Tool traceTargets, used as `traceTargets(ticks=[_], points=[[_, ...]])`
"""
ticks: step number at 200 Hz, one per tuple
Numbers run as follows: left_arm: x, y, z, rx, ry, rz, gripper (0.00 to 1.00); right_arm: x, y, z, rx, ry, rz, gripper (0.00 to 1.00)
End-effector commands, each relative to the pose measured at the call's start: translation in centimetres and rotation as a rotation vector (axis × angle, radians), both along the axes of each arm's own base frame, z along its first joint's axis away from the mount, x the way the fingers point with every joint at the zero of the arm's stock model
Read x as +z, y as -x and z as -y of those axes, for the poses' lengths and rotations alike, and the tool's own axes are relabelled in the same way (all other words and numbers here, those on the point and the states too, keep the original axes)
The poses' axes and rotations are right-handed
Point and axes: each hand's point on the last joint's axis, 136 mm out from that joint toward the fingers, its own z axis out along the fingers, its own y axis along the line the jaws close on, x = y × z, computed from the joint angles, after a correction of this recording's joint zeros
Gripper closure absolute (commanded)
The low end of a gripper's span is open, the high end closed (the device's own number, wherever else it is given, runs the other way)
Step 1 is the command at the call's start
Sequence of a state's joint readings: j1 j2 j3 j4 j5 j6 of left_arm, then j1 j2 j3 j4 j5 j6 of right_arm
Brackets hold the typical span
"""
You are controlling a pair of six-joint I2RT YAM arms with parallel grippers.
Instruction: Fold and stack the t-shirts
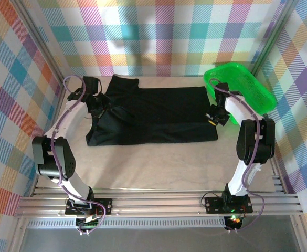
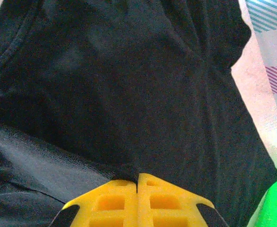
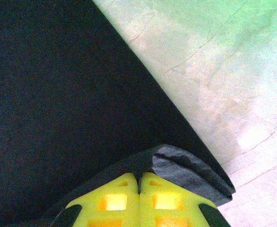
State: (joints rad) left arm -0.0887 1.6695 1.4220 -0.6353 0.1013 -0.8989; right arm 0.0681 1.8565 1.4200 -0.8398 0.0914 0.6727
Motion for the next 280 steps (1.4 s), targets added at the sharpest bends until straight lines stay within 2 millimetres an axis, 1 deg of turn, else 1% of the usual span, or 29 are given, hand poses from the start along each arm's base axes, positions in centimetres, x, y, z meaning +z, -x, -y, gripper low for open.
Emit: traceTargets(ticks=[1,58,60,65,67,68,71,72,77,82,88,92,98,106,114,121,127,135,148,154,165,174,194,212,222,232,251,266,280], points=[[0.9,-1.9,-0.2,-0.022,0.006,0.053,1.0,0.1,-0.3,0.9,-0.033,0.026,-0.01,1.0],[-0.9,-5.0,-0.7,-0.045,-0.013,0.03,1.0,-0.6,-1.3,1.1,-0.043,0.026,-0.018,1.0],[-1.0,-5.1,-0.7,-0.046,-0.016,0.026,1.0,-0.5,-1.4,1.1,-0.042,0.023,-0.015,0.99],[-1.3,-5.3,-0.8,-0.049,-0.025,0.016,0.99,-0.5,-1.7,0.9,-0.035,0.014,-0.007,0.91],[-1.4,-5.3,-0.9,-0.049,-0.028,0.012,0.95,-0.5,-1.9,0.8,-0.028,0.007,-0.002,0.86],[-1.4,-5.3,-0.9,-0.049,-0.03,0.008,0.94,-0.5,-1.9,0.8,-0.028,0.007,-0.002,0.86],[-1.6,-5.3,-1.0,-0.049,-0.037,-0.002,0.84,-0.3,-2.0,0.6,-0.019,0.002,0.004,0.8],[-1.6,-5.3,-1.1,-0.048,-0.04,-0.005,0.83,-0.3,-2.1,0.6,-0.018,0.0,0.004,0.79],[-1.7,-5.2,-1.4,-0.042,-0.056,-0.02,0.65,-0.1,-2.1,0.5,-0.007,-0.003,0.006,0.71],[-1.7,-4.9,-1.8,-0.033,-0.076,-0.031,0.54,0.3,-2.2,0.5,0.002,-0.001,0.008,0.65],[-1.5,-4.6,-2.2,-0.022,-0.098,-0.036,0.46,0.7,-2.2,0.5,0.012,0.001,0.014,0.6],[-1.3,-4.3,-2.4,-0.019,-0.109,-0.036,0.43,1.0,-2.1,0.5,0.018,0.002,0.021,0.57],[-1.0,-3.9,-2.6,-0.017,-0.12,-0.034,0.43,1.6,-2.0,0.5,0.022,0.004,0.033,0.54],[-0.7,-3.1,-2.8,-0.015,-0.127,-0.032,0.43,2.1,-1.5,0.5,0.032,0.002,0.047,0.51],[-0.6,-2.0,-2.9,-0.013,-0.129,-0.036,0.43,2.5,-1.0,0.4,0.037,-0.004,0.055,0.5],[-0.8,-0.9,-2.9,-0.01,-0.123,-0.042,0.43,2.7,-0.3,0.1,0.045,-0.013,0.058,0.5],[-1.3,0.2,-2.8,-0.011,-0.114,-0.053,0.44,2.7,0.3,-0.1,0.052,-0.018,0.059,0.5],[-1.7,1.5,-2.6,-0.009,-0.094,-0.053,0.48,2.4,1.1,-0.5,0.06,-0.031,0.062,0.5],[-3.8,3.8,-2.1,-0.004,-0.047,-0.09,0.57,1.7,2.2,-1.4,0.083,-0.06,0.062,0.56],[-5.1,4.8,-2.0,0.003,-0.032,-0.12,0.62,1.4,2.6,-1.7,0.093,-0.067,0.057,0.58],[-7.0,6.1,-1.9,0.018,-0.009,-0.155,0.71,0.4,3.2,-2.3,0.119,-0.076,0.048,0.63],[-8.5,6.6,-2.1,0.035,0.009,-0.182,0.76,-0.4,3.4,-2.8,0.139,-0.088,0.043,0.68],[-10.8,6.4,-3.2,0.069,0.005,-0.224,0.8,-2.4,3.3,-2.9,0.154,-0.087,0.004,0.76],[-13.0,5.9,-4.1,0.087,-0.018,-0.29,0.82,-4.1,3.0,-2.6,0.165,-0.066,-0.03,0.78],[-14.2,6.1,-4.8,0.112,-0.032,-0.341,0.83,-5.1,3.0,-2.6,0.171,-0.063,-0.067,0.78],[-14.9,6.5,-5.5,0.138,-0.054,-0.371,0.84,-5.9,3.3,-2.6,0.171,-0.062,-0.107,0.78],[-15.7,8.3,-6.1,0.172,-0.08,-0.435,0.84,-6.8,4.5,-2.5,0.162,-0.05,-0.163,0.78],[-15.9,10.3,-6.4,0.189,-0.096,-0.473,0.83,-7.1,6.4,-2.1,0.134,-0.036,-0.213,0.77],[-16.0,12.4,-6.6,0.201,-0.105,-0.493,0.84,-7.1,8.1,-2.1,0.116,-0.042,-0.239,0.75]])
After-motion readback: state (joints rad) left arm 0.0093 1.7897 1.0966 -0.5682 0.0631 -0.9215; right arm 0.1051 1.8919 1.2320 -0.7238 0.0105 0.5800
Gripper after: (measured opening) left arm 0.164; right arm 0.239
